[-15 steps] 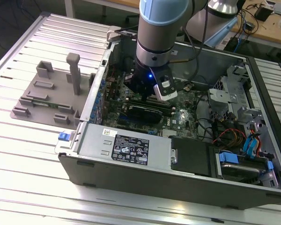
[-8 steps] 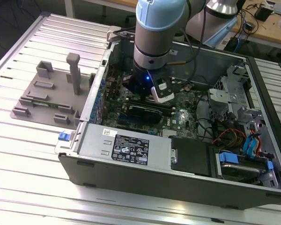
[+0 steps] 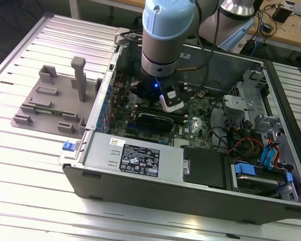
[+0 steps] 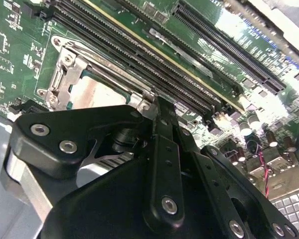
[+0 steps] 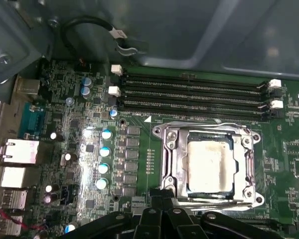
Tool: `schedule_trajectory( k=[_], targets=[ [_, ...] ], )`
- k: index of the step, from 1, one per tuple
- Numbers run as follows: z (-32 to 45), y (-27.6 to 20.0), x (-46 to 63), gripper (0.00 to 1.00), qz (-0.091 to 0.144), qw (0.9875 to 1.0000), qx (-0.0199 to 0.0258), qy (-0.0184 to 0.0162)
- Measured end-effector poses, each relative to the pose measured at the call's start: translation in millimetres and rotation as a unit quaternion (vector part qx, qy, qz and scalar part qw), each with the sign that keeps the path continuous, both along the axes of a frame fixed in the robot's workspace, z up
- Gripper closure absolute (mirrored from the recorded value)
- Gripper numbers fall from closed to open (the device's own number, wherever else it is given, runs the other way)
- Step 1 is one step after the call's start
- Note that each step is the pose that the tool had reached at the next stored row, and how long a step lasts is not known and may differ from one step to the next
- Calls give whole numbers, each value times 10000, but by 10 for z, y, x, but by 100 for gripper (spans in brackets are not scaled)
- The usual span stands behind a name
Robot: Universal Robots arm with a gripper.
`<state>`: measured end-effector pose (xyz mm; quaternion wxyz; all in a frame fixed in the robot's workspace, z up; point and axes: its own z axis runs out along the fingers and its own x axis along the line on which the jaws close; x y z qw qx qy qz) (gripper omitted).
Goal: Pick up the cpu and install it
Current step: 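Install the second cpu locking lever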
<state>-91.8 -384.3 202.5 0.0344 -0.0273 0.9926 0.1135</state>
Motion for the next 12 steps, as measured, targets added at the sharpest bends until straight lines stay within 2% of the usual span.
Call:
schedule_trajectory(
  k=[3, 5, 9, 12],
  targets=[
    [-11, 1, 0, 89, -1, 10000, 94, -2],
    [-19, 0, 0, 89, -3, 9999, 172, -3],
    [-16, 0, 0, 89, -3, 9998, 185, -3],
    [98, 0, 1, 89, -6, 9998, 178, -3]
  ],
)
